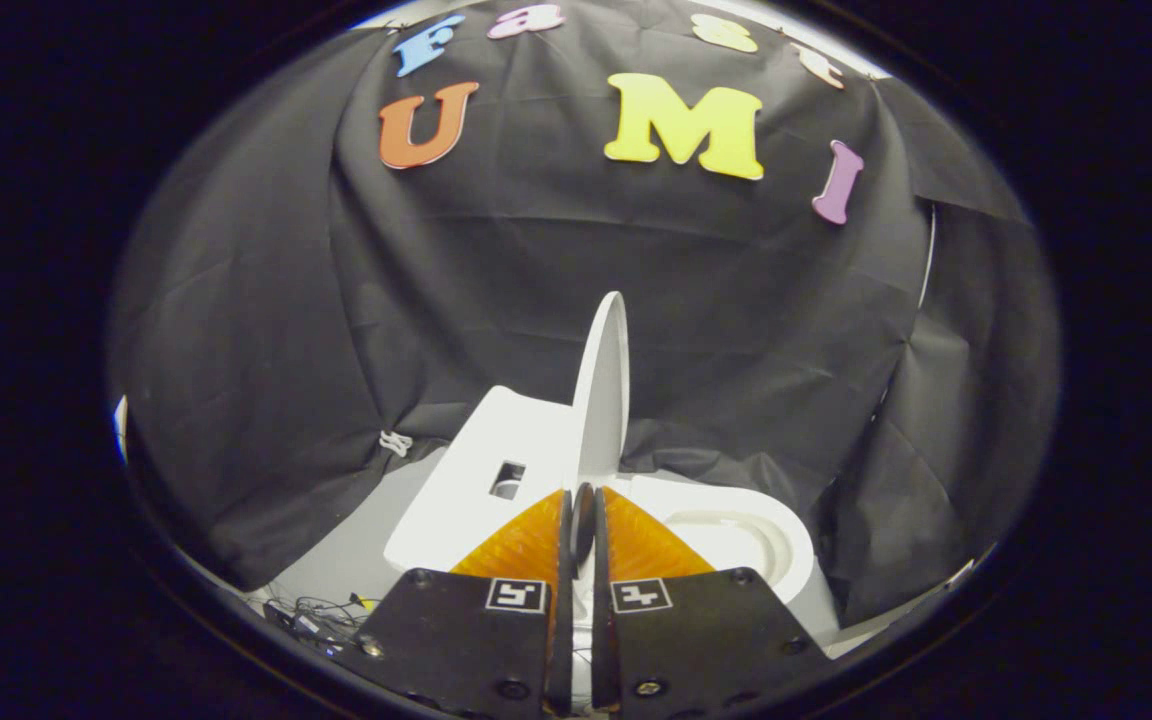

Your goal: Open the toilet lid.

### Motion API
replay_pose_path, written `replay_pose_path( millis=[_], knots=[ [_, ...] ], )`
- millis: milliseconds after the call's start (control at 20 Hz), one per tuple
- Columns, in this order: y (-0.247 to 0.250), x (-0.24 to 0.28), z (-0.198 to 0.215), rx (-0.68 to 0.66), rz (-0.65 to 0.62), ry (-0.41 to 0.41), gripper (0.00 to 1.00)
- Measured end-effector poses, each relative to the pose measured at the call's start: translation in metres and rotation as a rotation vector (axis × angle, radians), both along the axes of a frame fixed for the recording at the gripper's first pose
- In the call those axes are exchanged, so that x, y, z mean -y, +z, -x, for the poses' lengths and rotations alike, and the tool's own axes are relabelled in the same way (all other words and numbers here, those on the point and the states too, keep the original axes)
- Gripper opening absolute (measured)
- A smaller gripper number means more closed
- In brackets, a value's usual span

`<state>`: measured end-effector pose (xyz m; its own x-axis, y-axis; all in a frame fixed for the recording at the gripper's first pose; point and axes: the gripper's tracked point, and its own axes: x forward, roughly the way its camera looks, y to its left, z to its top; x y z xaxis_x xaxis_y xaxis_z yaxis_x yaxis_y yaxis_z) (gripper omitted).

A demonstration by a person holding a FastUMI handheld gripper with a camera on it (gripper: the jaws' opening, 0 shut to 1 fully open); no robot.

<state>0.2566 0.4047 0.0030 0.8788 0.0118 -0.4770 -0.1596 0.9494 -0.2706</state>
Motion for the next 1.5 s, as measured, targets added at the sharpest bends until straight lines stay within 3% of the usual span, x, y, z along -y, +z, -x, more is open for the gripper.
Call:
replay_pose_path(
  millis=[200,400,500,600,650,750,850,1050,1300,1500],
  knots=[
    [-0.009,-0.022,-0.003,-0.004,0.041,0.021,0.11],
    [-0.012,-0.025,-0.002,0.037,0.145,-0.024,0.11],
    [-0.017,-0.027,0.001,0.013,0.147,0.003,0.13],
    [-0.025,-0.029,0.018,-0.071,0.056,0.051,0.20],
    [-0.019,-0.029,0.027,-0.081,0.016,0.071,0.29],
    [0.000,-0.018,0.042,-0.032,-0.029,0.095,0.46],
    [0.021,0.001,0.063,0.038,-0.047,0.126,0.55],
    [0.040,0.042,0.108,0.130,-0.061,0.184,0.81],
    [0.045,0.103,0.163,0.213,-0.084,0.233,0.80],
    [0.044,0.149,0.201,0.273,-0.150,0.223,0.81]
  ],
)
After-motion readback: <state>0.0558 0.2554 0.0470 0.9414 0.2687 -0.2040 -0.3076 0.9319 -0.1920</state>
